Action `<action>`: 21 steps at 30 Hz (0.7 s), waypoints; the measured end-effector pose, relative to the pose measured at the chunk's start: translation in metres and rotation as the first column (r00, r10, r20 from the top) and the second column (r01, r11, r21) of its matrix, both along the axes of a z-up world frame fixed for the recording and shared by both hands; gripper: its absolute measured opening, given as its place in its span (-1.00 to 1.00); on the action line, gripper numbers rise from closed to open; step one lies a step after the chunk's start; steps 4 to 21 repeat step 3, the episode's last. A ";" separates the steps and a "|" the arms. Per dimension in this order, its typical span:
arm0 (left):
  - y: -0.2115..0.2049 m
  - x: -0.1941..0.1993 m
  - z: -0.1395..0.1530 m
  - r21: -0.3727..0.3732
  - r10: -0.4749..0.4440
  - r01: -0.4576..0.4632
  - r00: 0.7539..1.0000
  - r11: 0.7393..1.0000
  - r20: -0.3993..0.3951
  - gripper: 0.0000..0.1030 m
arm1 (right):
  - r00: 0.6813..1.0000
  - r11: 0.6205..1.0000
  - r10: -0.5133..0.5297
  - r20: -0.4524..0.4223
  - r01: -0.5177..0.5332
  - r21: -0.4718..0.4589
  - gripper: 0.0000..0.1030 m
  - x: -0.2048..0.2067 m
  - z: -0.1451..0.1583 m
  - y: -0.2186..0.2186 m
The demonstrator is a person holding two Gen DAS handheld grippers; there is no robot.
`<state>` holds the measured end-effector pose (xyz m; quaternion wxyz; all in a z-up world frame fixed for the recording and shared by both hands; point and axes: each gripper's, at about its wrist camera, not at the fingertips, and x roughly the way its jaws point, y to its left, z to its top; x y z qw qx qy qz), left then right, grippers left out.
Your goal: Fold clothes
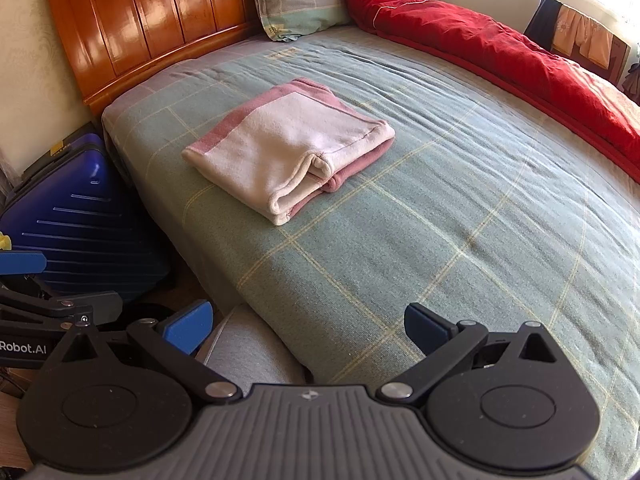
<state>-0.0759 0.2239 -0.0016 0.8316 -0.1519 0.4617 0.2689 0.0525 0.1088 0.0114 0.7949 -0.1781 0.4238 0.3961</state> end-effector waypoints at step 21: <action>0.001 0.000 0.000 -0.003 0.000 0.000 1.000 1.000 0.001 0.94 | 1.000 1.000 -0.002 0.001 0.002 0.001 1.00 -0.001 0.000 0.000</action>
